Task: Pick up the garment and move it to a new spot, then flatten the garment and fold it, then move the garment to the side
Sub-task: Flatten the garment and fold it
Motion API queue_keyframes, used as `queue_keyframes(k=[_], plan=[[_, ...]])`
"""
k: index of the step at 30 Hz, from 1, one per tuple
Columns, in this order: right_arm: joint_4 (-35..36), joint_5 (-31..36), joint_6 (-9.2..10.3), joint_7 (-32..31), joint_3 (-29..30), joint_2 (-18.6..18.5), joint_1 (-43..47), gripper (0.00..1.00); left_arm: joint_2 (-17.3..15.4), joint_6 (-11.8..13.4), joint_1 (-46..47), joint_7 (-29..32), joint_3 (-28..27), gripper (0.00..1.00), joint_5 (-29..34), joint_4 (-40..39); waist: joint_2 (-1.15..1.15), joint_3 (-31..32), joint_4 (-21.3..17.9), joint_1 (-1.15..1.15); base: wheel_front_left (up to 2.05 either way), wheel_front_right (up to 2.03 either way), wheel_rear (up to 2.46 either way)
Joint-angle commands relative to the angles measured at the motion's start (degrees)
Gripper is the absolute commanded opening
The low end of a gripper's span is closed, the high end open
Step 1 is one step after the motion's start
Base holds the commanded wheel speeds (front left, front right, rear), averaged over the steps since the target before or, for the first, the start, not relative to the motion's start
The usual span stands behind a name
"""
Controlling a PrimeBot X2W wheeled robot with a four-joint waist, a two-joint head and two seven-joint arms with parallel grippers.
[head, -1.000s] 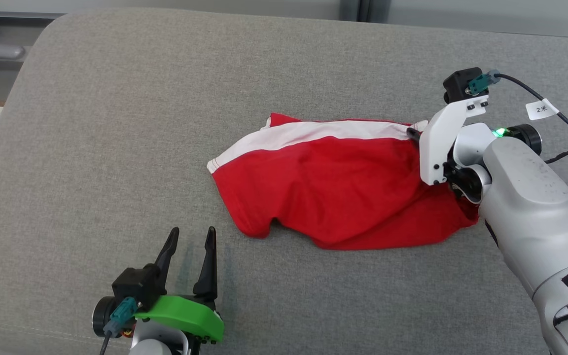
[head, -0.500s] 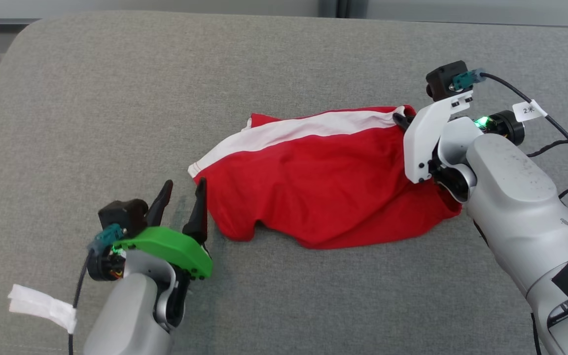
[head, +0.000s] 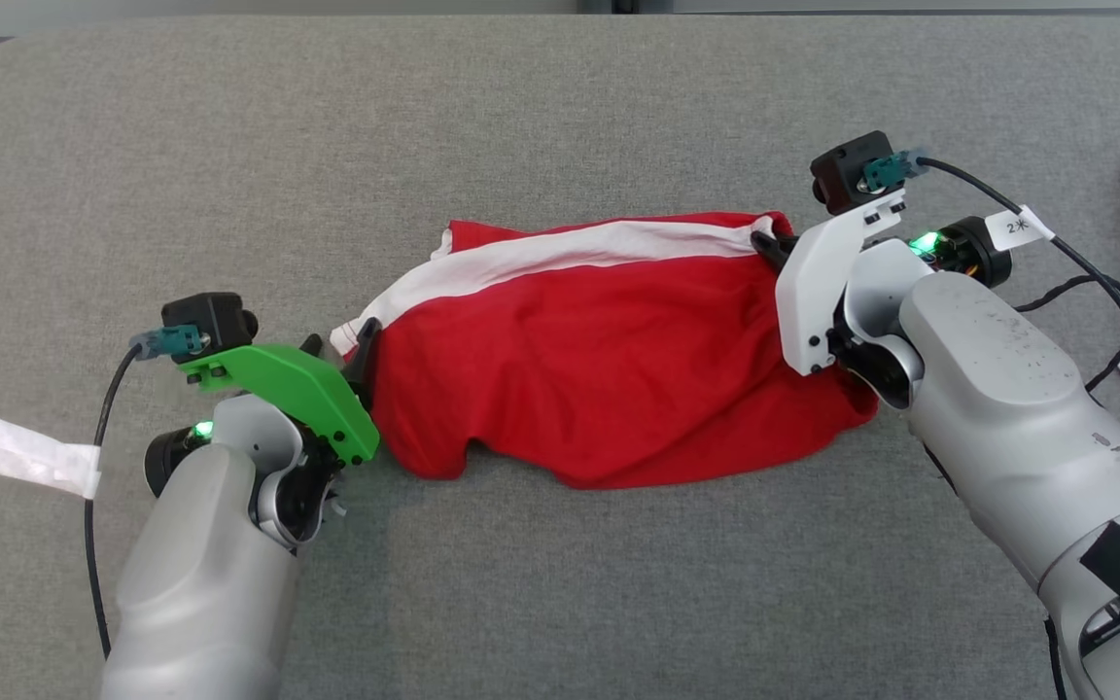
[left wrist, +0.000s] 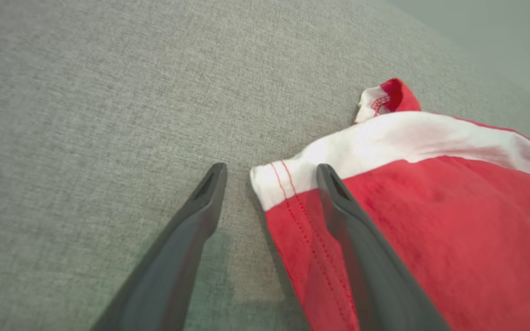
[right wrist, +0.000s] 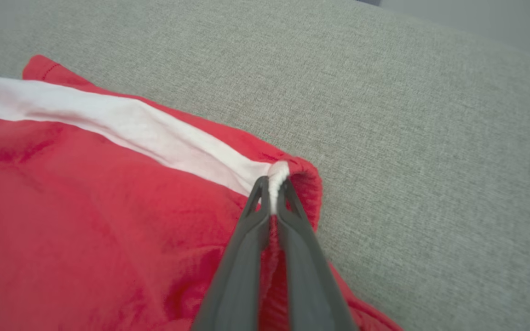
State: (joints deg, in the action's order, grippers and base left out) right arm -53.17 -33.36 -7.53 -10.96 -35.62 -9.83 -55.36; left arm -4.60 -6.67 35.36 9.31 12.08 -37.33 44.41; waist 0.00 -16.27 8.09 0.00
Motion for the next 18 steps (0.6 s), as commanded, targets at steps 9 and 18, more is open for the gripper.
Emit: queue_keyframes(k=[9,18], plan=[[-1.1,-1.8,0.10,1.9,-2.4,-0.3,-1.7,0.00,-0.3,1.0,1.7,2.0,1.4,0.46,0.3,0.7,0.00,-0.3,-0.3,0.00,0.00,0.00,0.00],[-2.2,-3.2,0.10,3.1,-4.4,-0.3,-2.7,0.00,0.1,1.2,2.9,0.0,1.4,0.00,-0.4,1.6,0.00,-0.6,-0.9,0.00,0.00,0.00,0.00]])
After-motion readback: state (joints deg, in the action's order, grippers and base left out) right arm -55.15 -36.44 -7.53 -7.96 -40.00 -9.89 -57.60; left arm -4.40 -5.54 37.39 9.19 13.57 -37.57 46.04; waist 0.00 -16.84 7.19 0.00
